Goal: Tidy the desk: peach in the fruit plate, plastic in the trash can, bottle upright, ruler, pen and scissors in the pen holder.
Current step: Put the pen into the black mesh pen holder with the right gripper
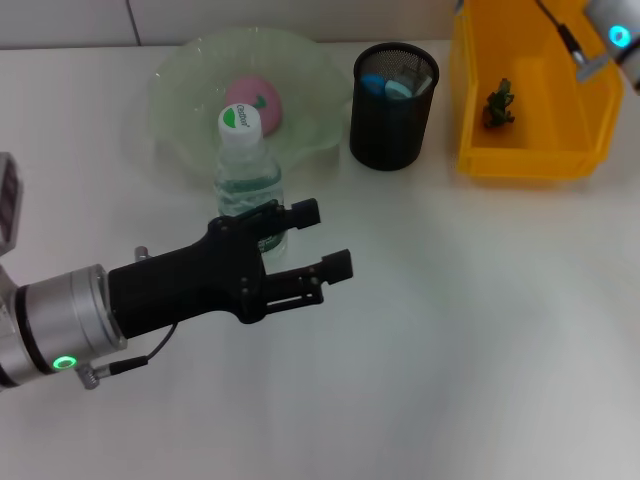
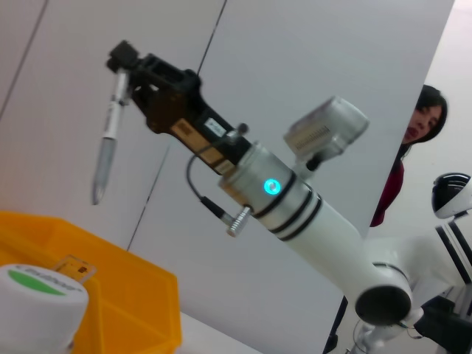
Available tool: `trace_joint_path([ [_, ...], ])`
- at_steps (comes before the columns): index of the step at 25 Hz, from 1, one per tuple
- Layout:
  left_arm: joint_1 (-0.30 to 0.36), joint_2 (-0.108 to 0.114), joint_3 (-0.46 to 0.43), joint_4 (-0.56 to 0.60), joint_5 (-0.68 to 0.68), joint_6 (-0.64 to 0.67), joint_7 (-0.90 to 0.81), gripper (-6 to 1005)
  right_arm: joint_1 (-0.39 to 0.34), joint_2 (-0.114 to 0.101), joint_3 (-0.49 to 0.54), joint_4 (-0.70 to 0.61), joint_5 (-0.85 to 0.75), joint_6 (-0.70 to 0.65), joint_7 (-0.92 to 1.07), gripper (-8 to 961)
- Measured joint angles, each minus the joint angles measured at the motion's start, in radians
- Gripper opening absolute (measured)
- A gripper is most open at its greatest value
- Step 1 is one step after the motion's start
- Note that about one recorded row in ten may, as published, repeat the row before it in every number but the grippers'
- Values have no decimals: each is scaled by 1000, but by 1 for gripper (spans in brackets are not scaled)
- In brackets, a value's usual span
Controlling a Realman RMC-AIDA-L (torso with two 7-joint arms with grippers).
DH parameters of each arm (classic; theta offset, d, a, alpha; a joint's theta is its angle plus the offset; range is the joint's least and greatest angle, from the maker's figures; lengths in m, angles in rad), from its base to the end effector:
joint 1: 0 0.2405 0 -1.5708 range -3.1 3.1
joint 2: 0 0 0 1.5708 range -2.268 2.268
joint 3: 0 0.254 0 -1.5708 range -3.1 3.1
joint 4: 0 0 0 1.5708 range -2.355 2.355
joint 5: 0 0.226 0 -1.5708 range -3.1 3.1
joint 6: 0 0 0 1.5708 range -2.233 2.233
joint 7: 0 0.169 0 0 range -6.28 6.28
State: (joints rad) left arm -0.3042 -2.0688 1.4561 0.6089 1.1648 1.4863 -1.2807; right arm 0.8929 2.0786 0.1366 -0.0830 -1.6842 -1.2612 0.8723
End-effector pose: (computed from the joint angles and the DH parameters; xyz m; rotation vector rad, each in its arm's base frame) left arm -0.2238 0.2887 -0.0725 -2.6915 -0.6975 -1.1834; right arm 0.1768 0.4711 0.0050 -1.7770 0.6427 1.3631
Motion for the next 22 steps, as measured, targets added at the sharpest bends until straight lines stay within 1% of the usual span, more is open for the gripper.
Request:
trace_joint_path([
  [1,-7,3,-48,-57,1,40,54,840,14,0,-1,2,-1,26,-1,127],
  [5,-2,4,-52,-62,3,39,78,840,63,0,-18,7,-9,134,13,139],
  [8,1,4,-57,-74,5,35,104,840,86,0,-65,5,-10,183,50,148],
  [14,-2,4,-76,-99,9,38,139,840,93,-1,-152,-27,-7,192,134,166],
  [18,-3,2,-77,-103,9,37,168,840,79,1,-155,-29,-3,161,131,178],
  [22,-3,1,-77,-108,8,36,191,840,67,5,-150,-17,15,141,81,190],
])
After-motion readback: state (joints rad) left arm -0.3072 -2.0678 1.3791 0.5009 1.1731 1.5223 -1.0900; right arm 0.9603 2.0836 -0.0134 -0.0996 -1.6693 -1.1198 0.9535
